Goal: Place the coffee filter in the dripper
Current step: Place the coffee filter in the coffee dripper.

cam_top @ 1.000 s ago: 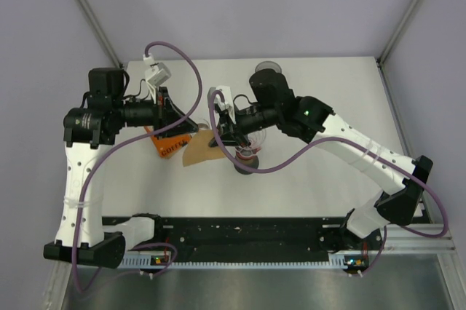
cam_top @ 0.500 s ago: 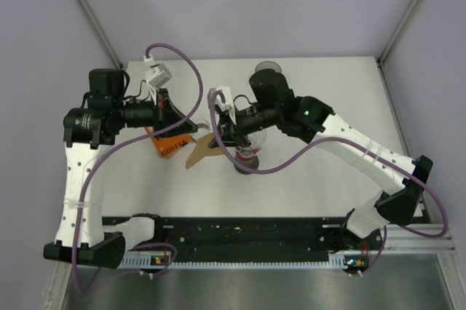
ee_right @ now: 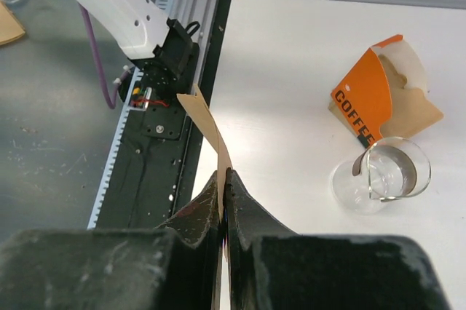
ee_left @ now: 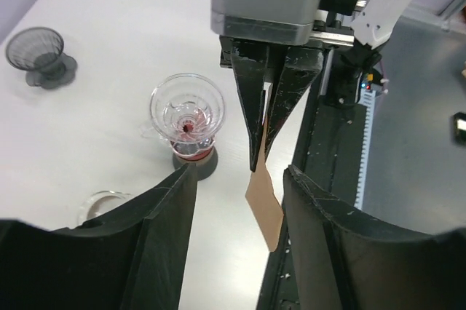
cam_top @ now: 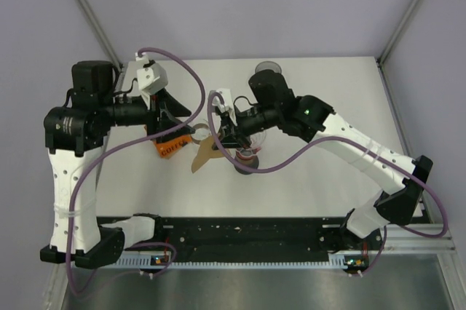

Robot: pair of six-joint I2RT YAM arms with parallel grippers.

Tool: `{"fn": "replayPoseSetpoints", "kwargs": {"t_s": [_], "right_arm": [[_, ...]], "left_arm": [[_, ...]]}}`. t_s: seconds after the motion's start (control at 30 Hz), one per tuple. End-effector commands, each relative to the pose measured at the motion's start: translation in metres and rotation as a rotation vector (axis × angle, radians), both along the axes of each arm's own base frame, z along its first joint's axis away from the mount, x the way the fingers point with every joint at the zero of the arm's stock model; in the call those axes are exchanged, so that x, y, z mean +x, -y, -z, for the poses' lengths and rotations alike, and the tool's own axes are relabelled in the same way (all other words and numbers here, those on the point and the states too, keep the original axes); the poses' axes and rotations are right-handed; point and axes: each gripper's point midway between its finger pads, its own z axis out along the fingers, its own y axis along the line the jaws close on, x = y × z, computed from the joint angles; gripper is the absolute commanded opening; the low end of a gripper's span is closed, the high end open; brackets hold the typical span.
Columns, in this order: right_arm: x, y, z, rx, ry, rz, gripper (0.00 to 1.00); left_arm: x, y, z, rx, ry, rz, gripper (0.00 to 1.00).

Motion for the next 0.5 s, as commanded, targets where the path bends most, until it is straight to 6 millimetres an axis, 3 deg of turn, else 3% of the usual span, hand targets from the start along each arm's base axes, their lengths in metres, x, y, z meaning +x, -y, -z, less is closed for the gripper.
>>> {"fn": "replayPoseSetpoints", "kwargs": {"t_s": [0.0, 0.07, 0.1, 0.17, 0.47], "right_arm": [[0.004, 0.005, -0.017, 0.009, 0.041, 0.010, 0.00], [0.004, 0.004, -0.020, 0.015, 0.043, 0.007, 0.00], [0.003, 0.003, -0.019, 0.015, 0.040, 0.002, 0.00], [0.002, 0.002, -0.020, 0.018, 0.037, -0.006, 0.00], [0.002, 0.003, -0.025, 0.030, 0.048, -0.010, 0.00]], "left_arm": [[-0.022, -0.004, 0.019, 0.112, -0.036, 0.034, 0.57], [-0.027, -0.001, 0.019, 0.121, -0.031, 0.047, 0.52], [-0.026, -0.001, 0.018, 0.123, -0.022, 0.037, 0.45], [-0.024, 0.000, 0.017, 0.133, -0.011, 0.014, 0.38], [-0.036, 0.009, 0.037, 0.179, -0.027, 0.058, 0.41]]}}
